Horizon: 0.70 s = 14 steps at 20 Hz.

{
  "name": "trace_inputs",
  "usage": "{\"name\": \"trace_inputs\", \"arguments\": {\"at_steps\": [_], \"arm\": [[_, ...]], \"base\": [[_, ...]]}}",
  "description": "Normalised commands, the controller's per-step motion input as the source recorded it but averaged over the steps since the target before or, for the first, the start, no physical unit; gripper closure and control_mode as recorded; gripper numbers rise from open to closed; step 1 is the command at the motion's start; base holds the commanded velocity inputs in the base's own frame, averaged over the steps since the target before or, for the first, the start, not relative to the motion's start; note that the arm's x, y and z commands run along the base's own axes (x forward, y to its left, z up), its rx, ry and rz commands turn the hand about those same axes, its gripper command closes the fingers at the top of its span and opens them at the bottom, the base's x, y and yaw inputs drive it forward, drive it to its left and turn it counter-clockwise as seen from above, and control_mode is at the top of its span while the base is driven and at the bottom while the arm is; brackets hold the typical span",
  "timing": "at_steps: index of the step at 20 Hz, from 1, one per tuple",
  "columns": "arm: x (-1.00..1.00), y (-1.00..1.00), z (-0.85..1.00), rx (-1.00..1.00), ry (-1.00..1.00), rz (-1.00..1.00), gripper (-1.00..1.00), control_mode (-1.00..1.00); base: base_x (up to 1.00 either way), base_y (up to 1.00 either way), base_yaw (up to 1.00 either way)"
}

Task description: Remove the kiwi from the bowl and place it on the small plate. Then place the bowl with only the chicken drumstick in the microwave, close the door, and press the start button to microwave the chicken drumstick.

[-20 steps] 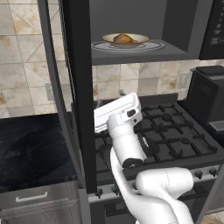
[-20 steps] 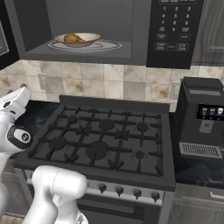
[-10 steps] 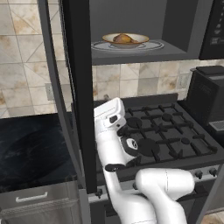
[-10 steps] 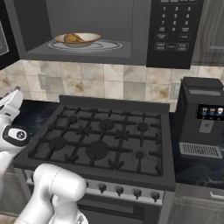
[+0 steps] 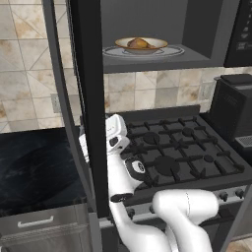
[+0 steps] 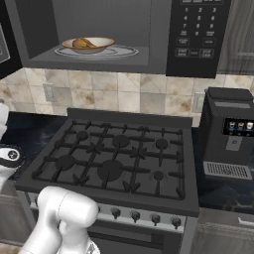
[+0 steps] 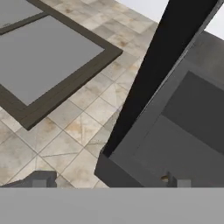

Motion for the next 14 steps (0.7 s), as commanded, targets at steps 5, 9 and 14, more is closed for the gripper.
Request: {"name": "trace_inputs", "arguments": {"at_steps": [5,9,14], "arm": [[-0.6,0.97,0.0,0.0,0.0,-0.08,-1.0,-1.0],[-0.41,0.99,-0.01,0.0,0.0,-0.09,-1.0,-1.0],[-0.21,1.0,-0.14,0.0,0.0,-0.11,-1.0,-1.0]], "base": [[0.0,0.0,0.0],[0.0,0.0,0.0],[0.0,0.0,0.0]]}}
